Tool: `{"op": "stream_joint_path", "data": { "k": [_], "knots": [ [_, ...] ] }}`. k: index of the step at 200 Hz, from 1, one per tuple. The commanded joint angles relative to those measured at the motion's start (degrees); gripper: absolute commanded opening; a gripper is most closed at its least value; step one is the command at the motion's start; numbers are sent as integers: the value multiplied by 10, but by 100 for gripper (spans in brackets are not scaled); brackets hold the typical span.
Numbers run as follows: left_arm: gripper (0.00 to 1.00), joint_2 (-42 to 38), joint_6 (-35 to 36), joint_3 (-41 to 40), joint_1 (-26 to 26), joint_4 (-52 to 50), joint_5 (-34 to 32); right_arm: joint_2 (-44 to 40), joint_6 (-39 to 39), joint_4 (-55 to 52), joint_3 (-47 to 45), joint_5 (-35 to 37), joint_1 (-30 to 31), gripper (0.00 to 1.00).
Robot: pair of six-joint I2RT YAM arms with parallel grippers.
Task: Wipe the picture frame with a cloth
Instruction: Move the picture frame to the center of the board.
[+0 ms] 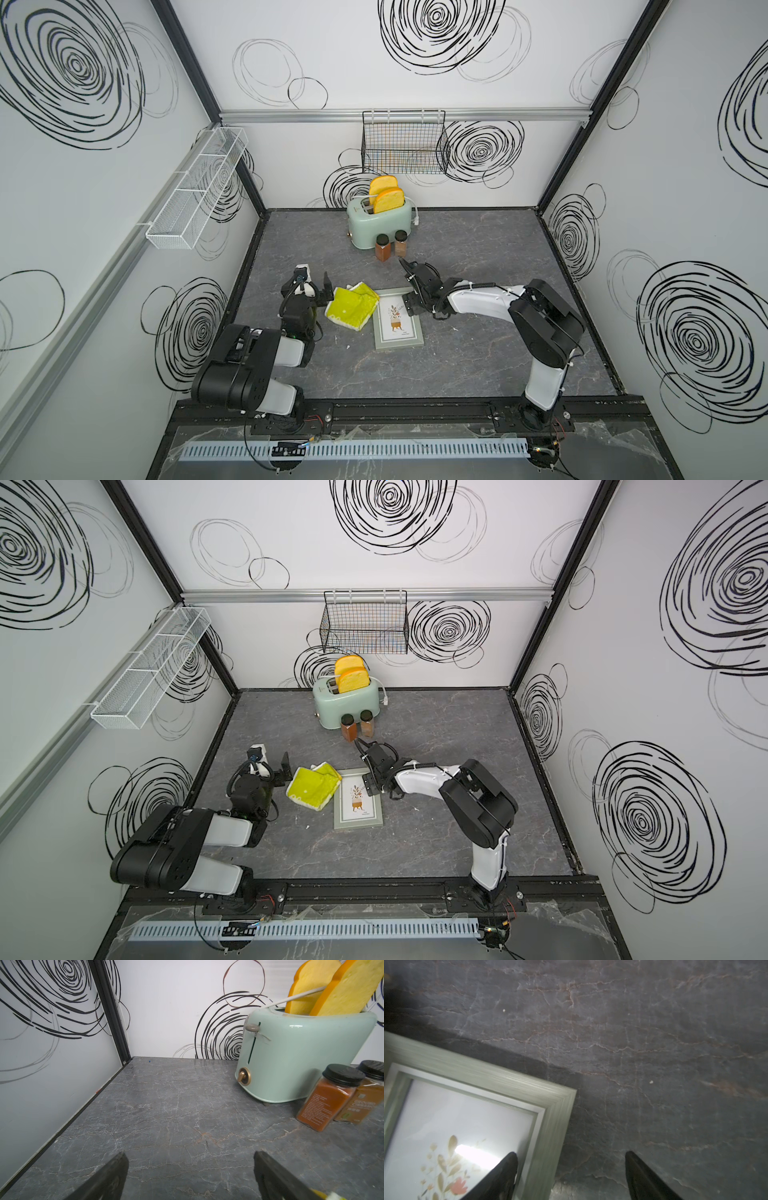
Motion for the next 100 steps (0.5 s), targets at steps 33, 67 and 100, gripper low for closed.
{"op": "stream_joint_path", "data": {
  "k": [33, 67, 100],
  "knots": [
    [98, -3, 6, 11, 4, 43, 3, -26, 22, -48, -33, 38, -29, 80],
    [98, -3, 5, 11, 4, 44, 3, -59, 9, -29, -57, 25, -51, 80],
    [98, -2, 5, 11, 4, 44, 3, -84, -42, 32, -72, -16, -50, 83]
  ]
}}
